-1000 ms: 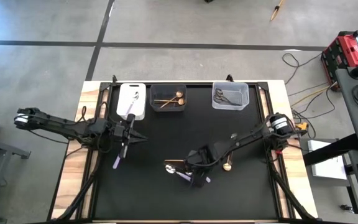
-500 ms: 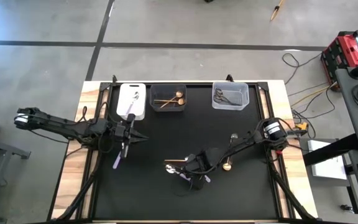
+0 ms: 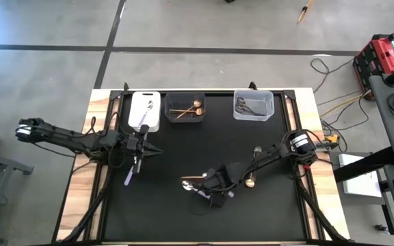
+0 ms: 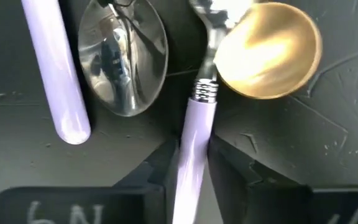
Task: Sort silverware by color (type)
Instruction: Put the purple spoon into the white bin
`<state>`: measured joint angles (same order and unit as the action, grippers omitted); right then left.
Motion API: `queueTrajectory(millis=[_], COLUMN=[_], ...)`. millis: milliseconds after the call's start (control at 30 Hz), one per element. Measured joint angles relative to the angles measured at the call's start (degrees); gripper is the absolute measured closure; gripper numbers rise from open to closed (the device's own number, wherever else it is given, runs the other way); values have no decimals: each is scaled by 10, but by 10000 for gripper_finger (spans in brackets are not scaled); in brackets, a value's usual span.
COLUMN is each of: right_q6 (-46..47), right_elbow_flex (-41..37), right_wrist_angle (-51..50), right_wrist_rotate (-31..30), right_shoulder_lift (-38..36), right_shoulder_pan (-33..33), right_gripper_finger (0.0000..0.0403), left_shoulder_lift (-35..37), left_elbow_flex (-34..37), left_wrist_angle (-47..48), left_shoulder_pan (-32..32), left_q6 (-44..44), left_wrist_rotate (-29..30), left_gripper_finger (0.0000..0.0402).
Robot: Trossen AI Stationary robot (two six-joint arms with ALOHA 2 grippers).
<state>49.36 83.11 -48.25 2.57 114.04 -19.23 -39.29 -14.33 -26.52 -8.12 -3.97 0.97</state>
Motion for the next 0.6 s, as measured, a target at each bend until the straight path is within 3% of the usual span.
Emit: queueTrajectory(millis=[133, 600], right_q6=[0, 8], right_elbow_flex=[0, -3], right_wrist_angle=[0, 6], right_wrist_rotate=[0, -12], right_shoulder_lift=[0, -32], right_shoulder_pan=[0, 1], right_gripper_finger=[349, 353], left_shoulder_lift=[0, 0], left_elbow_flex=[0, 0], left_wrist_angle=[0, 0], left_shoulder_pan=[0, 0], left_q6=[0, 0], left_wrist_rotate=[0, 0], left_gripper_finger=[401, 401])
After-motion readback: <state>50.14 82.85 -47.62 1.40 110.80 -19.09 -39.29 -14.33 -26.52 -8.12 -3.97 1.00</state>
